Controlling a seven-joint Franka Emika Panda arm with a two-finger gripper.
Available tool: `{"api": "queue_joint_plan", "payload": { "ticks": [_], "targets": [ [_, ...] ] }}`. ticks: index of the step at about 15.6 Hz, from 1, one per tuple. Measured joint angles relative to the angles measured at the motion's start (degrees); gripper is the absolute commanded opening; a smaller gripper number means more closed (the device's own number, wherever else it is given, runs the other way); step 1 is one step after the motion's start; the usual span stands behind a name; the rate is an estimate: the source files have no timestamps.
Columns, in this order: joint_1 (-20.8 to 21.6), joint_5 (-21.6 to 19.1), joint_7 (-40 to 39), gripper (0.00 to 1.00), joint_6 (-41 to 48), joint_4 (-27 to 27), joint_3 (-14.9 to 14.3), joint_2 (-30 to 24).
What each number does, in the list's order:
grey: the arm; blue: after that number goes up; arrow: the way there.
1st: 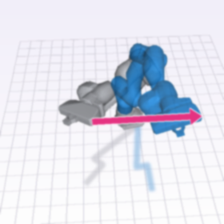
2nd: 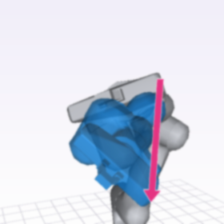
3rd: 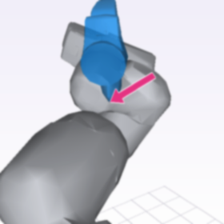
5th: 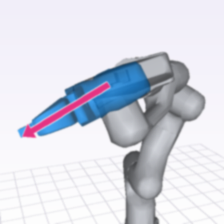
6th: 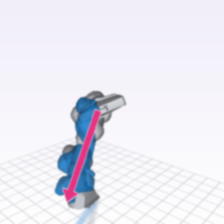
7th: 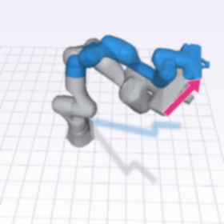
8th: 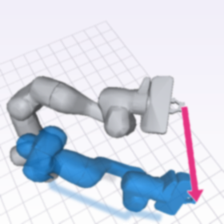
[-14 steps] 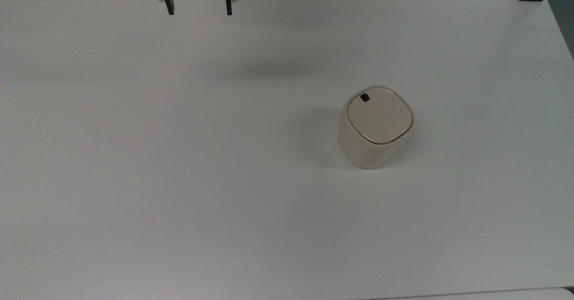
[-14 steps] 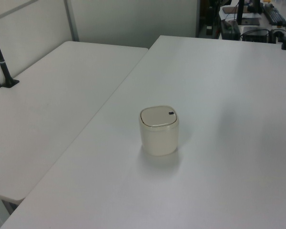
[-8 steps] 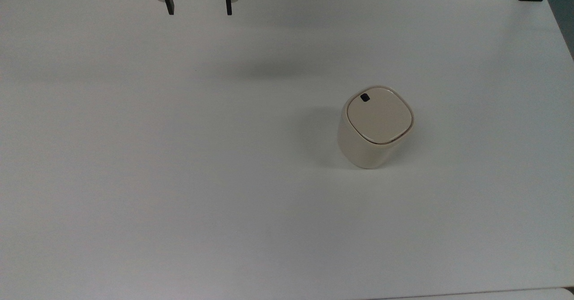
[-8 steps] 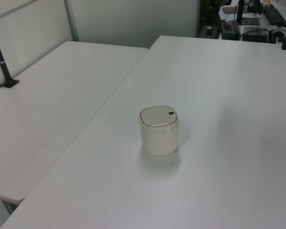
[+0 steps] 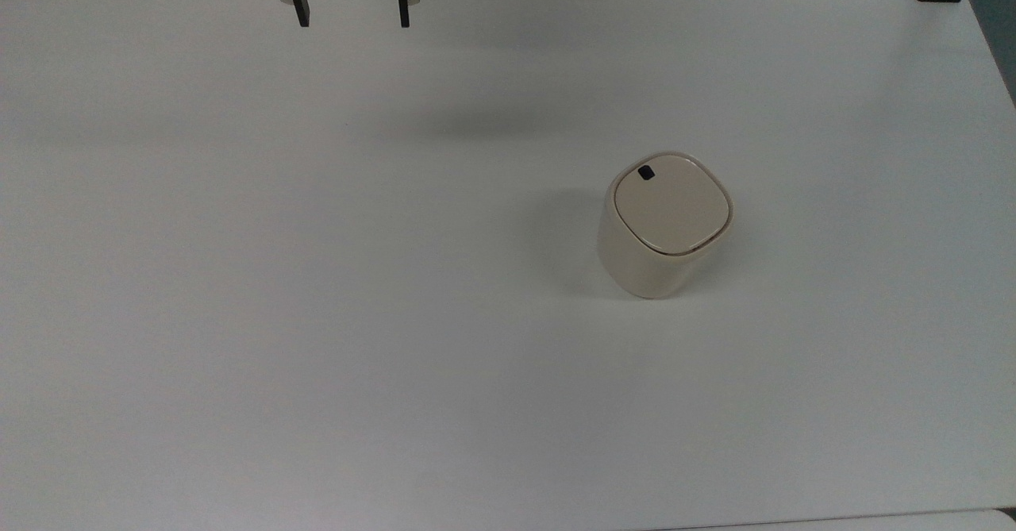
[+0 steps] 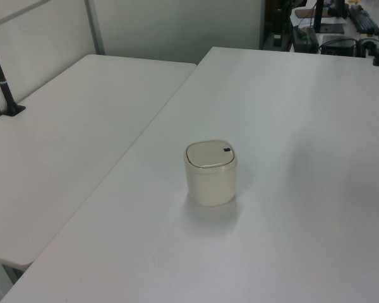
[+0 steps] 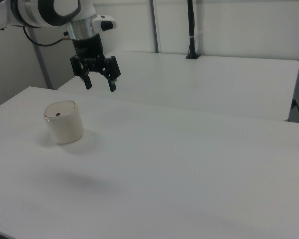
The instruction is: Open the trash bin
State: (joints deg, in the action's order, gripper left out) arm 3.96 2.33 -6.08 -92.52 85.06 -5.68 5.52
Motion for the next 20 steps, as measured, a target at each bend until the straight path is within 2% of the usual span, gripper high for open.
{"api": "queue_joint_plan", "payload": {
  "ticks": [2, 6, 9, 11, 15, 20],
  "targets": [
    [-0.05, 0.0, 0.0, 0.36, 0.0, 0.0, -0.01, 0.0],
    [-0.19, 0.0, 0.0, 0.1, 0.0, 0.0, -0.18, 0.0],
    [-0.19, 0.0, -1.53, 0.09, 0.0, 0.0, -0.19, 0.0],
    [-0.18, 0.0, -5.29, 0.09, 0.0, 0.05, -0.19, 0.0],
    [0.36, -0.06, -9.73, 0.01, -0.46, 0.99, 0.97, 0.53],
    [6.42, -0.06, -9.94, 0.0, -7.38, 1.55, 2.33, 4.63]
  ]
}}
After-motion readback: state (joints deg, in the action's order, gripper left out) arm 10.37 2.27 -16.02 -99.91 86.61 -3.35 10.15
